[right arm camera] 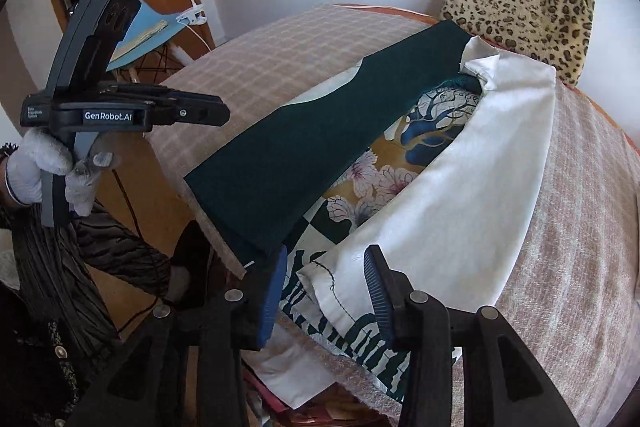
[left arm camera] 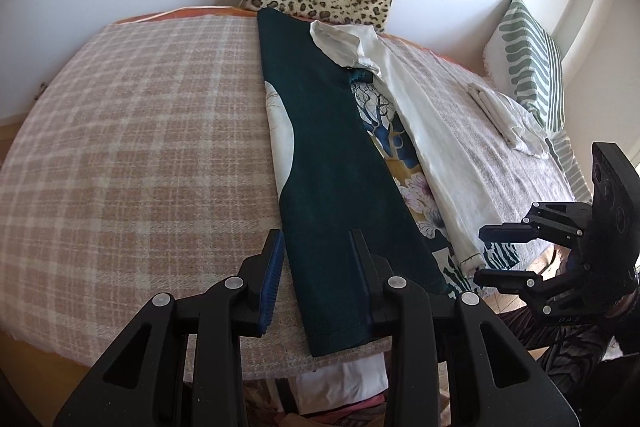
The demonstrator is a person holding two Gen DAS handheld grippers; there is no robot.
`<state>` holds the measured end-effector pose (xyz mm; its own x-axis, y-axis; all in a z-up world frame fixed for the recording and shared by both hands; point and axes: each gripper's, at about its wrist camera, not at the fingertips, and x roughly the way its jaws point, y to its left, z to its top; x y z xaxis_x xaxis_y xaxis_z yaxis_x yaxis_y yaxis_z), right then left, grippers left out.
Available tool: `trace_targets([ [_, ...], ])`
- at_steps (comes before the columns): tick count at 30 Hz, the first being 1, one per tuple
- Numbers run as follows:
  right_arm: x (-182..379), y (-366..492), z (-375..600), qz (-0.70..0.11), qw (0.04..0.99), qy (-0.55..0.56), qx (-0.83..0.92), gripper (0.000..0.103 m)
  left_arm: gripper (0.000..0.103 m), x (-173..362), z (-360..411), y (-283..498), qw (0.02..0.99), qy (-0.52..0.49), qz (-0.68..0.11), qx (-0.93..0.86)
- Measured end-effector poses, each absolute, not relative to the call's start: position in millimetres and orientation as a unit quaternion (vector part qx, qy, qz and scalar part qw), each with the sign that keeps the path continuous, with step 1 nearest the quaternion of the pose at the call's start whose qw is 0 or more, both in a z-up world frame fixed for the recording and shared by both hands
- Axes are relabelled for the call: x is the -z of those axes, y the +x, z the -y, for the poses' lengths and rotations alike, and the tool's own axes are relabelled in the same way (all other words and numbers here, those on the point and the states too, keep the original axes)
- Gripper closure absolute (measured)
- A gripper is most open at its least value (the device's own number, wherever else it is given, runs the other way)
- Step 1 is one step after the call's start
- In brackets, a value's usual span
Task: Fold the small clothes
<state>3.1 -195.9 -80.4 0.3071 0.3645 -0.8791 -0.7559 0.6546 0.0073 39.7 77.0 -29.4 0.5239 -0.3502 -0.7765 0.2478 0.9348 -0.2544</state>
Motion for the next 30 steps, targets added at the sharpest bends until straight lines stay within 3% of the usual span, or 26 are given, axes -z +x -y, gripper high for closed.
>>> trace_targets([
  [3,95.5,-3.4,186.5,-0.47,0.773,-0.246,-0.348,0.059,0.073,29.3,-79.0,40.0,0.873,-0.051,-0.454,0.168],
  [11,99.0,-6.7,182.5,-0.461,0.775,-0.259,-0.344,0.101,0.073,30.7,-83.3,38.9,0.874,-0.05,-0.455,0.166],
  [17,96.5,-17.5,176.5,-0.453,0.769,-0.273,-0.359,0.101,0.073,31.1,-86.2,38.6,0.873,-0.052,-0.456,0.164],
  [20,100.0,-15.8,179.5,-0.47,0.76,-0.276,-0.354,0.085,0.073,33.5,-87.1,36.7,0.87,-0.055,-0.461,0.165],
  [21,96.9,-16.4,183.0,-0.473,0.759,-0.266,-0.36,0.073,0.073,34.7,-87.4,35.5,0.869,-0.057,-0.462,0.168],
  [26,65.3,-15.9,220.5,-0.457,0.794,-0.178,-0.358,0.072,0.072,45.1,-88.2,29.9,0.853,-0.072,-0.483,0.184],
  [30,63.8,2.2,265.8,-0.481,0.822,-0.122,-0.28,0.072,0.065,56.0,-90.6,30.5,0.835,-0.106,-0.505,0.192],
])
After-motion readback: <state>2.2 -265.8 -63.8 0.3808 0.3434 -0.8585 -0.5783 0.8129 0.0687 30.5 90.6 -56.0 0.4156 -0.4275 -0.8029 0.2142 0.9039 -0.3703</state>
